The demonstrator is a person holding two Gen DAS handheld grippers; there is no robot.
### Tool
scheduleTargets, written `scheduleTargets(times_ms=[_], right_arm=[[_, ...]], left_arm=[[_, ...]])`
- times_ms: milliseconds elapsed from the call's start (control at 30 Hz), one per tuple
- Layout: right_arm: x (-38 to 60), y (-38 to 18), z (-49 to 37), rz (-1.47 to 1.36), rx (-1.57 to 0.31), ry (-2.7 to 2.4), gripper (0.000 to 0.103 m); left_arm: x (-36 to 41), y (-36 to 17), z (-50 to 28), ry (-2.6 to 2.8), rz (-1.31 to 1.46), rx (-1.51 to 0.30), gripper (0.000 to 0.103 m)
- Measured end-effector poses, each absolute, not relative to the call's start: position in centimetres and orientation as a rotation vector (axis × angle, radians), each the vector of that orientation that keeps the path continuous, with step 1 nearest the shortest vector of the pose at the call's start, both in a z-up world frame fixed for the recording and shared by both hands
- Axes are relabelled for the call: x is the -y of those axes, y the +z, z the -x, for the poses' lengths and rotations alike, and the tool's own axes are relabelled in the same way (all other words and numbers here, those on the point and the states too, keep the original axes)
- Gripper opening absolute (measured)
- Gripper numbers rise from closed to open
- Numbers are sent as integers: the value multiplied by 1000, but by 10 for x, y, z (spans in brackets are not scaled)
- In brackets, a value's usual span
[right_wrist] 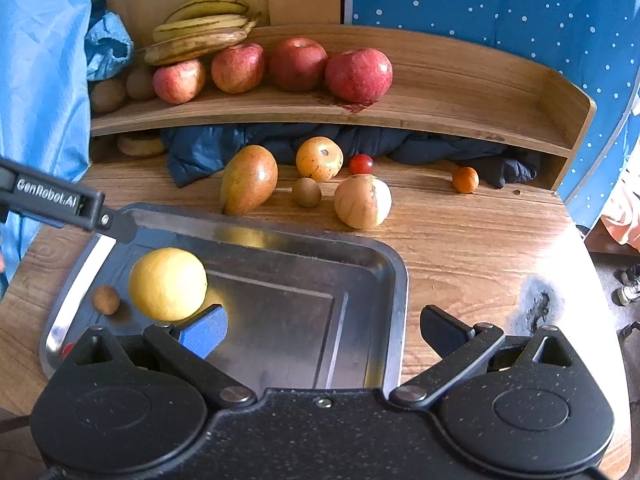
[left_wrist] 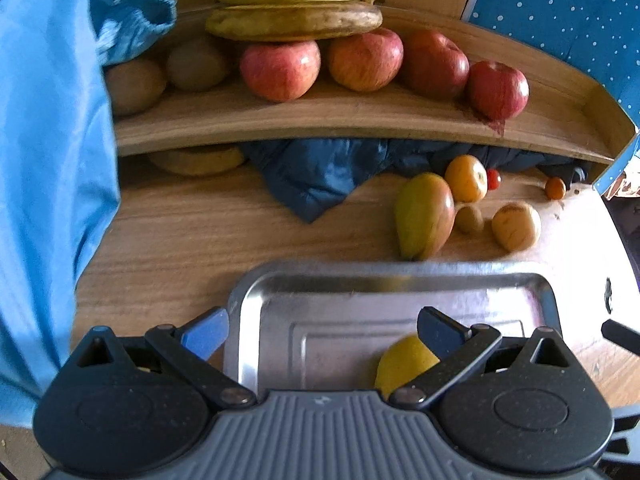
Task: Organize fruits
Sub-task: 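Reach the left tool to the green-yellow mango while the right tool reaches the small brown kiwi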
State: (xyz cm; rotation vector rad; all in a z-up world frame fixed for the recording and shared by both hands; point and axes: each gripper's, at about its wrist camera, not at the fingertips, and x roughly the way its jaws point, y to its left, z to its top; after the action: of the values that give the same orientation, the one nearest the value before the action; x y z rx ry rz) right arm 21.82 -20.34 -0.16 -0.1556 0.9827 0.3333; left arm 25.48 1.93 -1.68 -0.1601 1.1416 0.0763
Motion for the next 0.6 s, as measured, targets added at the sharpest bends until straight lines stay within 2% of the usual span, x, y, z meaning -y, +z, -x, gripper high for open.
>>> scheduleTargets(times_ms=[600], right_arm=[[178, -6, -250, 261, -900, 310, 102]], left_arm=[[-5, -37, -318, -69, 236, -1130, 102]])
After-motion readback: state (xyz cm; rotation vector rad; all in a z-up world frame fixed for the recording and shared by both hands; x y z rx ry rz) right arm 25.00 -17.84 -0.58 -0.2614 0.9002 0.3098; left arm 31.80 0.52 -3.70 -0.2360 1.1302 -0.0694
